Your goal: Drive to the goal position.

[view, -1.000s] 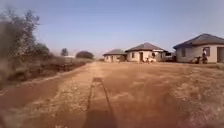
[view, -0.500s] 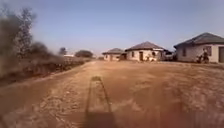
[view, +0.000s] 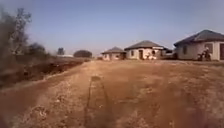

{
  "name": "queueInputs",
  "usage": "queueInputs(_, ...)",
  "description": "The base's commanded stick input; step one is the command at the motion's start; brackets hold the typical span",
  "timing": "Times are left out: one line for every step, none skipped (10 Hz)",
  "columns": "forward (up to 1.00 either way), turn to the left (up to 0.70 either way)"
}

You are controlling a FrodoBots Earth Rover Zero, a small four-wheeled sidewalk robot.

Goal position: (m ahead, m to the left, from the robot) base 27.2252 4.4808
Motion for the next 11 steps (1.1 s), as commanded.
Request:
queueInputs(0.70, 0.00)
queueInputs(0.70, 0.00)
queueInputs(0.70, 0.00)
queueInputs(0.70, 0.00)
queueInputs(0.70, 0.00)
queueInputs(0.70, 0.00)
queueInputs(0.70, 0.00)
queueInputs(0.70, 0.00)
queueInputs(0.70, 0.00)
queueInputs(0.70, 0.00)
queueInputs(0.70, 0.00)
